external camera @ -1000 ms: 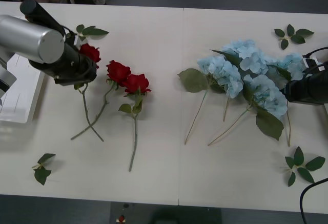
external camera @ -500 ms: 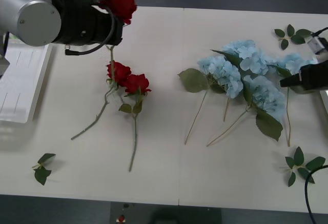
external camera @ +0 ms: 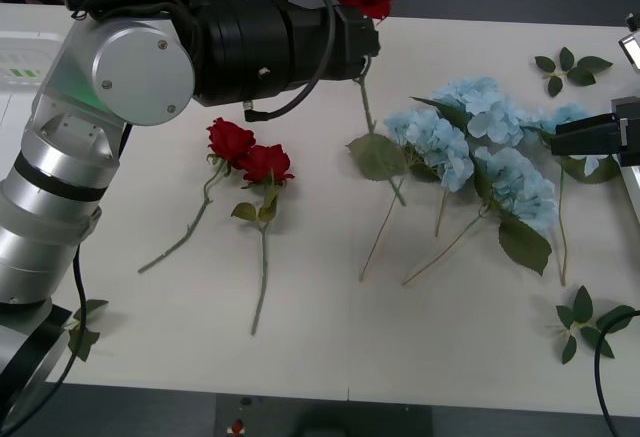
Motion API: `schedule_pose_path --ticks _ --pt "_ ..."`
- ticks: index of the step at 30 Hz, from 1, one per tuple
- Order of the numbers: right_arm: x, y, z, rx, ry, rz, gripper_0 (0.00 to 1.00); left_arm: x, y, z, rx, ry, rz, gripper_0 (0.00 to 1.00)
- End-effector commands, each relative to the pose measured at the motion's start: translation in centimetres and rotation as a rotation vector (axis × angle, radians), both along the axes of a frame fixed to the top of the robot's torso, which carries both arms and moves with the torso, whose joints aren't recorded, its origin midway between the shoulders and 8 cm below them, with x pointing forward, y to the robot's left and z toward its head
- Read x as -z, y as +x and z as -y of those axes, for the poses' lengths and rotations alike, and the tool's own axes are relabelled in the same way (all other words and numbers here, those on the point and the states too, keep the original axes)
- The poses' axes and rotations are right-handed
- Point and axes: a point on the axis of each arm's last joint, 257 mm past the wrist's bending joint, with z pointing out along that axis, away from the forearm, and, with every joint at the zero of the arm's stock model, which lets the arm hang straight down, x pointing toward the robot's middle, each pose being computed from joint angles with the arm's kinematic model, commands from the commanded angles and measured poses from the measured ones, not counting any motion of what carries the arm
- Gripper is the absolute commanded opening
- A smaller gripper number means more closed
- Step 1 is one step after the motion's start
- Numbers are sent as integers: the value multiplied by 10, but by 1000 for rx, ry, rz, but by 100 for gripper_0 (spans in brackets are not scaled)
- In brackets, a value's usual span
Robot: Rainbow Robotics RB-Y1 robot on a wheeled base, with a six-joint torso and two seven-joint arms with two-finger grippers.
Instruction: Put the red flowers into the right box and the blue flowers into the left box
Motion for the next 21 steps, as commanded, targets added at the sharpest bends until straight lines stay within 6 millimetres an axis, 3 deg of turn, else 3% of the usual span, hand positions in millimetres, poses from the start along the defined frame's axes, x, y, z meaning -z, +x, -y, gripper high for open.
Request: schedule_pose_path --ticks 1,4,12,21 --pt "-22 -12 -11 -75 28 62 95 -42 -29 42 90 -93 88 0" --pt "-30 -20 -23 -125 76 71 95 -50 -38 61 109 -132 112 0" --pt "-48 -32 -57 -224 188 91 95 -67 -51 86 169 -160 121 0" --pt "-55 -35 -92 -296 253 92 95 -70 -46 90 162 -188 117 0"
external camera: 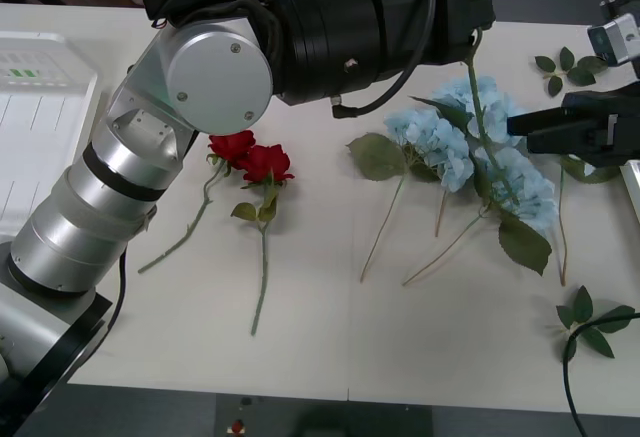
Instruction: Put the red flowers into the right box and the blue flowers into the left box
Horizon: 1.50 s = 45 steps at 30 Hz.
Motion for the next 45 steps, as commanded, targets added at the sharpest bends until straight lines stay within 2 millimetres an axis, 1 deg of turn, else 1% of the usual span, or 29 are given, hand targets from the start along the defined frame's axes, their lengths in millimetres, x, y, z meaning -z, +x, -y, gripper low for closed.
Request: schedule_pose_path --ticks 1,5,10,11,14,15,16,18,19,21,22,40,41,43,45 --pt "-20 0 -27 -56 22 54 95 -19 0 3 -1 -18 45 0" --pt "-23 0 -41 -76 52 52 95 -17 3 2 -8 -15 43 0" --pt "-28 3 -59 -90 91 53 95 -17 3 2 -8 -15 43 0" --pt "-29 4 -66 -92 103 52 95 -17 3 2 -8 -15 43 0" --pt "-32 6 -75 -97 119 50 95 -17 3 2 -8 -15 43 0" --pt "-33 7 -77 -98 121 52 95 -17 3 2 -8 -15 43 0" --pt "-34 7 -79 -99 126 53 92 -17 3 2 -8 -15 43 0" --pt "-34 8 -81 -99 127 53 71 -17 3 2 -8 -15 43 0" --pt "-34 8 -83 -100 128 48 29 -17 3 2 -8 -15 43 0" --pt "-33 8 -84 -101 128 46 7 -17 3 2 -8 -15 43 0" --pt "-33 8 -85 -102 125 43 0 -17 3 2 -8 -15 43 0" --pt "-34 9 -84 -93 131 20 0 -17 3 2 -8 -15 43 0" --pt "-34 9 -84 -93 131 18 0 -17 3 2 -8 -15 43 1" --pt "-34 9 -84 -92 132 19 0 -17 3 2 -8 -15 43 35" --pt "-34 9 -84 -92 132 17 0 -17 3 2 -8 -15 43 77"
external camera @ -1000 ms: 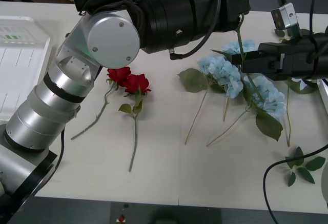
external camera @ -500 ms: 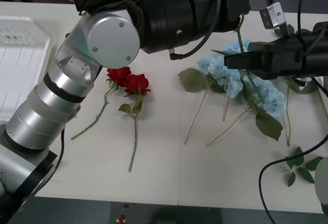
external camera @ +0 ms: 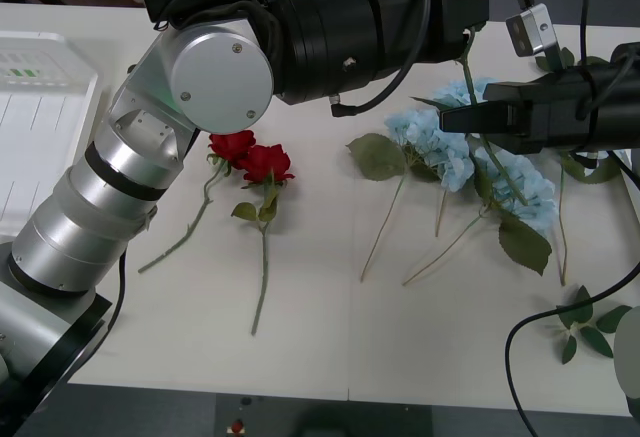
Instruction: Put the red flowers into the right box and the blue flowers into the left box
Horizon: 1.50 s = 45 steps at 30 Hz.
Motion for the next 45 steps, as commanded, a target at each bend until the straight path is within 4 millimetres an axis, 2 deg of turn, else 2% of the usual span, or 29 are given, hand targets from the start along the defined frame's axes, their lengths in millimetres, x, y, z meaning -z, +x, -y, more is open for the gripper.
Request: schedule_pose_path --ticks 1,2,13,17,20,22,23,24,27,31,39,42,45 --pt "-22 3 -1 7 15 33 0 -20 -5 5 10 -9 51 94" --pt "-23 3 -1 8 15 35 0 -20 -5 5 10 -9 51 100" --pt "-23 4 5 17 2 34 0 -20 -5 5 10 -9 51 100" --pt "-20 8 25 51 -59 28 0 -20 -5 5 10 -9 51 100" --pt "-13 13 48 95 -141 19 0 -20 -5 5 10 -9 51 100" --pt "-7 18 70 143 -205 7 0 -20 -5 5 10 -9 51 100" --pt "-5 20 78 161 -229 -1 0 -9 3 -2 -11 -16 27 100" --pt "-3 21 84 176 -244 -10 0 -8 4 -4 -13 -16 21 100" --pt "3 26 118 266 -321 -76 0 -3 10 -21 -24 -26 -6 100" --pt "8 32 165 388 -431 -127 0 10 2 -47 4 37 -42 100" --pt "19 38 273 698 -673 -262 0 41 -17 -144 11 249 -152 100" --pt "23 35 316 825 -766 -313 0 59 -21 -182 0 337 -203 100" --pt "26 32 350 920 -845 -340 0 79 -19 -214 -35 444 -225 100"
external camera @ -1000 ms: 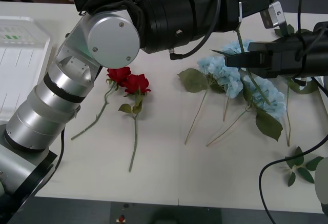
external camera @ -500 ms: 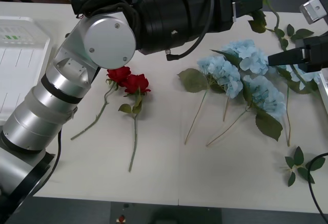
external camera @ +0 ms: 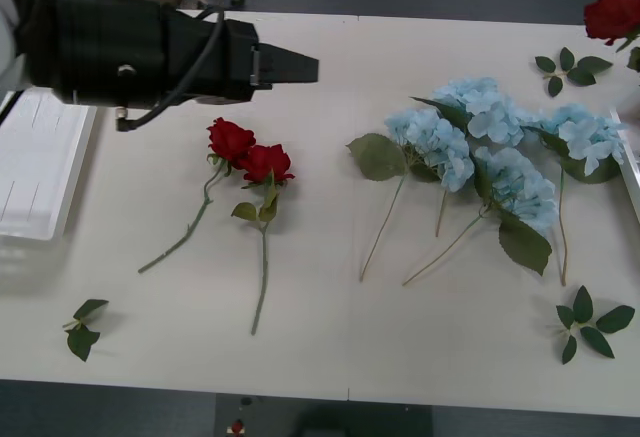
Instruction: Put the red flowers into the right box and the blue flowers into the left box
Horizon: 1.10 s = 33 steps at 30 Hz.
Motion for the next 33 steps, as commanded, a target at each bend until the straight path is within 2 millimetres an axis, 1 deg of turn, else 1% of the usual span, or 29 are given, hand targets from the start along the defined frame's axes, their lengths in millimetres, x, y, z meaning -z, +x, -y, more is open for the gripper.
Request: schedule_pose_path --ticks 1,2,3,5,7,8,14,17,20,23,26,30,33 --pt "-18 -3 53 153 -126 5 0 20 -3 -38 3 179 39 100" --pt "-18 -3 58 166 -141 3 0 23 -2 -45 -6 198 37 100" --pt "-14 -6 74 207 -182 -7 0 32 1 -59 -25 251 35 100" --pt "-13 -8 90 247 -220 -11 0 41 4 -72 -43 299 32 100" --pt "-8 -11 114 304 -286 -15 0 55 9 -93 -77 364 20 100" --pt "-7 -11 120 319 -300 -15 0 60 10 -98 -84 379 14 100" --pt "10 -13 183 452 -473 27 0 101 18 -152 -103 553 -30 100" --pt "23 -15 204 489 -532 20 0 117 22 -170 -96 608 -42 100" --pt "39 -15 227 535 -567 15 0 134 30 -187 -104 664 -39 100" --pt "58 -7 244 551 -610 38 0 152 41 -197 -117 702 -28 100" --pt "69 6 253 550 -646 89 0 166 49 -198 -131 704 -24 100" --pt "84 17 256 565 -646 137 0 179 64 -195 -153 733 33 100" --pt "89 22 255 568 -658 157 0 184 73 -190 -166 746 75 100"
